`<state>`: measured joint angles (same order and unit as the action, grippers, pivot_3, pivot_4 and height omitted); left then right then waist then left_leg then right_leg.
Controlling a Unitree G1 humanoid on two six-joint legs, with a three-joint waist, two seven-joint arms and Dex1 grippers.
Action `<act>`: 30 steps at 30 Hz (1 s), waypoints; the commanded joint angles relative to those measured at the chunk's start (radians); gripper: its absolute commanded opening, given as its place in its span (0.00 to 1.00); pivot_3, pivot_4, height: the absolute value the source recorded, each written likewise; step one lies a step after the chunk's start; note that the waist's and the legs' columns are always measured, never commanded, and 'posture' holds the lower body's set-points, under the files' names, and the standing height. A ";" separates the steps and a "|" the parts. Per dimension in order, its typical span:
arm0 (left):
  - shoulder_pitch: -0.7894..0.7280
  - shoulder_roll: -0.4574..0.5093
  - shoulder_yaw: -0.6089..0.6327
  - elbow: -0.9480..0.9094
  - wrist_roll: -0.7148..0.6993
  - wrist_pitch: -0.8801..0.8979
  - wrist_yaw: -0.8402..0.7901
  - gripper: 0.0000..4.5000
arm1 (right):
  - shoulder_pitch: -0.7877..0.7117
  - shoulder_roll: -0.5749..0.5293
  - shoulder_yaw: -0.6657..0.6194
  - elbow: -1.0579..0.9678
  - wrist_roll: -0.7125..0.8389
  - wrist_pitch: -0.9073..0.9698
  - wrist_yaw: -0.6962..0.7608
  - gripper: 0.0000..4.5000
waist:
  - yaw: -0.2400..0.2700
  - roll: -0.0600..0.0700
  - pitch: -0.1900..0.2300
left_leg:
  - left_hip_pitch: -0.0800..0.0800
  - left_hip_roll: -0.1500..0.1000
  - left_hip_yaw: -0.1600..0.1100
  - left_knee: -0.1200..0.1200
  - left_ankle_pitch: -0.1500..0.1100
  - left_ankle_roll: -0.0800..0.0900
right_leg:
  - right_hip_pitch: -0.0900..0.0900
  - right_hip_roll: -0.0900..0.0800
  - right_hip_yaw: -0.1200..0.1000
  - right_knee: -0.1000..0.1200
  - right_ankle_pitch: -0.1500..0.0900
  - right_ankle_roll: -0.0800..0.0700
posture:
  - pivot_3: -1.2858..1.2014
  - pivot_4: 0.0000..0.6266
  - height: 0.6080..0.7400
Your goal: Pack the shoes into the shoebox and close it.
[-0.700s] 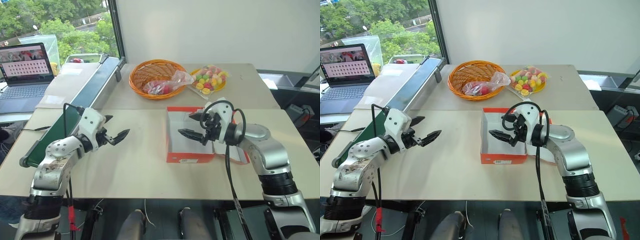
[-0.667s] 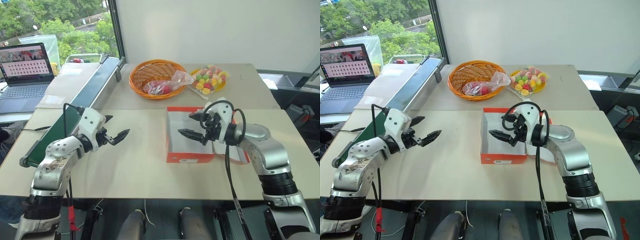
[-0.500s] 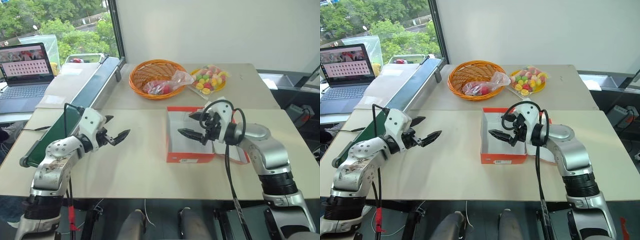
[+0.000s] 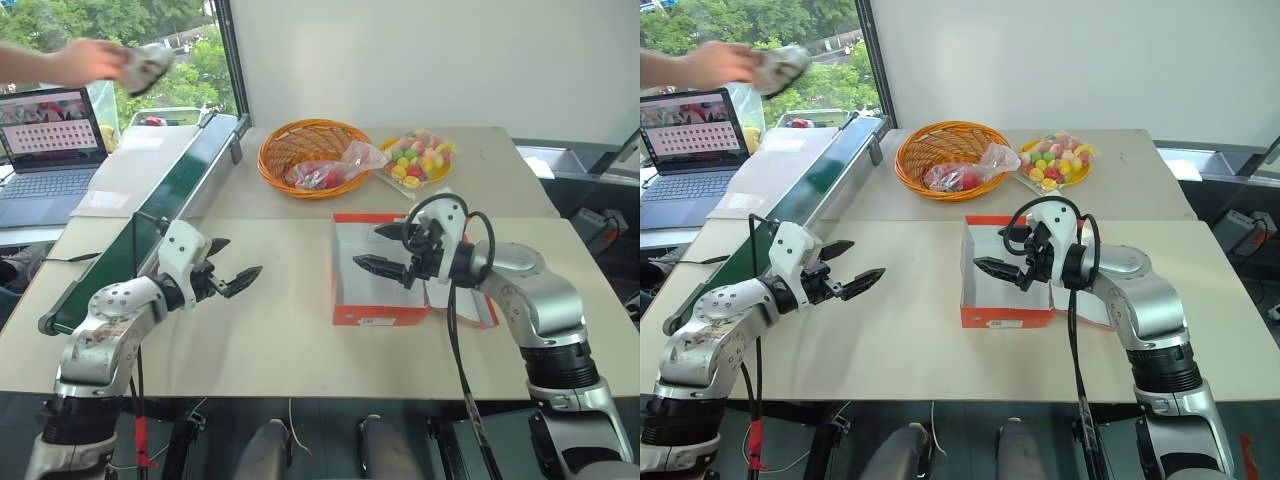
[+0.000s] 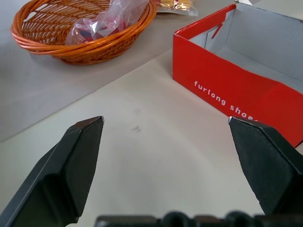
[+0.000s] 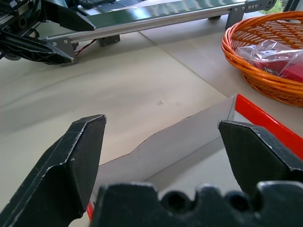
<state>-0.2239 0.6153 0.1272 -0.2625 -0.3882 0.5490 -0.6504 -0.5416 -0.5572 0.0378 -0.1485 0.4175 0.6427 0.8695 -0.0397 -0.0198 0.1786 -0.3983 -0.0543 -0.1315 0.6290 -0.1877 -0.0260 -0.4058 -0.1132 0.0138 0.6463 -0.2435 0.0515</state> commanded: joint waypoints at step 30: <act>-0.008 0.085 0.399 0.405 0.038 -0.176 0.152 1.00 | -0.125 0.156 0.089 -0.048 0.062 0.013 0.008 0.99 | 0.002 0.000 0.000 | 0.000 0.001 0.000 0.000 0.000 0.000 | -0.001 0.001 0.000 0.000 0.004 -0.006 | 0.52 0.24 1.00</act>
<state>-0.2358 0.6598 0.4625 0.1208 -0.3289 0.4166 -0.4664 -0.6428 -0.4074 0.1308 -0.1817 0.4575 0.6624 0.8668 -0.0374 -0.0203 0.1784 -0.3977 -0.0537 -0.1314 0.6287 -0.1878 -0.0263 -0.4068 -0.1127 0.0140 0.6461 -0.2399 0.0458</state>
